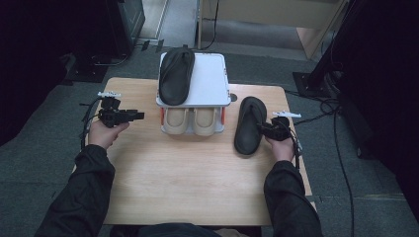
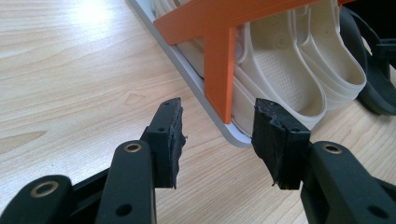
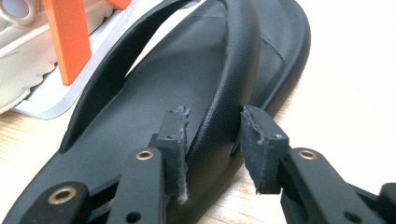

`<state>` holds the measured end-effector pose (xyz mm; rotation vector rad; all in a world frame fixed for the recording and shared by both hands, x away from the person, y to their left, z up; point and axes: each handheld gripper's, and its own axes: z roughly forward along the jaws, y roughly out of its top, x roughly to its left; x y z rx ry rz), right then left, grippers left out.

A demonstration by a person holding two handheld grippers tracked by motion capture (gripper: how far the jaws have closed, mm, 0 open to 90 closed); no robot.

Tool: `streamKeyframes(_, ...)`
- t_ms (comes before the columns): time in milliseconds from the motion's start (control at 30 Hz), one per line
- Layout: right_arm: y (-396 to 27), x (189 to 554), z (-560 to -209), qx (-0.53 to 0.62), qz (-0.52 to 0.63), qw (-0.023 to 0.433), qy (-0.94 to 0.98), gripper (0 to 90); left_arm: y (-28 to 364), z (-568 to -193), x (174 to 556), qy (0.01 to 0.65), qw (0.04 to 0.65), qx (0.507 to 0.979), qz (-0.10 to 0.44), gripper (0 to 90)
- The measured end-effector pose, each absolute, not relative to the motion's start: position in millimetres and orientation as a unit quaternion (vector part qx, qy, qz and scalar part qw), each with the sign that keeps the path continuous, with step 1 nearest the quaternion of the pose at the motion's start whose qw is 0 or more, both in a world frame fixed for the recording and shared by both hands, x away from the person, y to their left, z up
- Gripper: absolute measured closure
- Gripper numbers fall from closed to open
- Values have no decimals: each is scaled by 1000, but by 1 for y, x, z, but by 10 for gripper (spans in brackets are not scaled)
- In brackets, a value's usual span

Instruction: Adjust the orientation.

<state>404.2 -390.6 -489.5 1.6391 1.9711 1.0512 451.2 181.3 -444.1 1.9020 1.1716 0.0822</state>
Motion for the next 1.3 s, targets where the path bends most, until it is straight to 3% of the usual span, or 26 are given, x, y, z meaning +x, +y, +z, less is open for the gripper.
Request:
streamKeyframes(233, -396, 406, -490, 583, 375, 186, 696, 671, 182, -445, 451, 472, 438, 764, 34, 532)
streamKeyframes(500, -391, 414, -492, 586, 375, 197, 691, 608, 183, -445, 449, 472, 434, 767, 33, 531)
streamKeyframes(933, -386, 427, -492, 612, 367, 201, 671, 724, 186, -446, 449, 475, 437, 763, 32, 531)
streamKeyframes(1300, -384, 427, -484, 617, 360, 203, 669, 734, 185, -447, 449, 474, 438, 764, 29, 531)
